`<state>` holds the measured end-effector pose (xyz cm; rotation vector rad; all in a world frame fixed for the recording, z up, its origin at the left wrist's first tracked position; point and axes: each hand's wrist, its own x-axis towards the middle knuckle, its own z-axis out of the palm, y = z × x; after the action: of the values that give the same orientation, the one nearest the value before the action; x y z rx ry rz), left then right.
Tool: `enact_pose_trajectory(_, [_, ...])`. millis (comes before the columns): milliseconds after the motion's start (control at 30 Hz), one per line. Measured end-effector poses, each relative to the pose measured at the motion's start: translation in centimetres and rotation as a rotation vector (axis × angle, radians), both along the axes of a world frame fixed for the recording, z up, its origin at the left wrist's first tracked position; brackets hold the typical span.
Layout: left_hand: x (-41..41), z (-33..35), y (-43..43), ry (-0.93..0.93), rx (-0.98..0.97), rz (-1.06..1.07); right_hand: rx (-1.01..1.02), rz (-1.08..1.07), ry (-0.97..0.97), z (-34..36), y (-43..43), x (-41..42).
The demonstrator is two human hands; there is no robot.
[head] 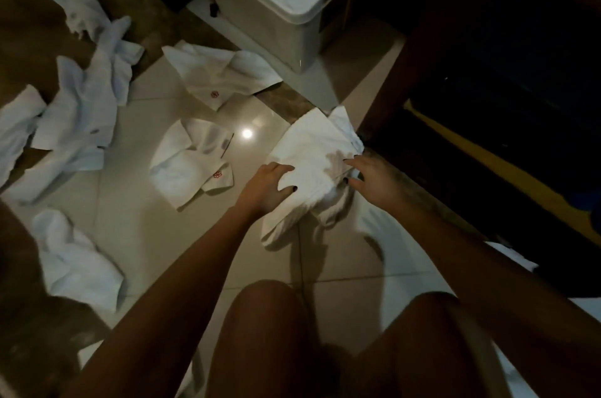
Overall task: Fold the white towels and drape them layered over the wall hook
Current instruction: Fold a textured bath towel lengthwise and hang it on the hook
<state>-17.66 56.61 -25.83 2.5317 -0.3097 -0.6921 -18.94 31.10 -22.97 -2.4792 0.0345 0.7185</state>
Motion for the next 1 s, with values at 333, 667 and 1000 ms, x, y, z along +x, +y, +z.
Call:
enact_pose_trajectory(333, [1.4,-15.7,-3.9,-0.159,0.051,-0.168,0.045,-0.343,-0.062,-16.5,1.5,4.5])
enact_pose_trajectory(667, [2.9,-14.6,-3.7,-0.087,-0.199,0.014,0.282,-0.625,-0.083,-16.1,0.7,5.4])
enact_pose_trajectory(1000, [1.3,5.6,-1.4,0.034,-0.364,0.237,0.469,-0.608,-0.141,5.6,2.2,1.0])
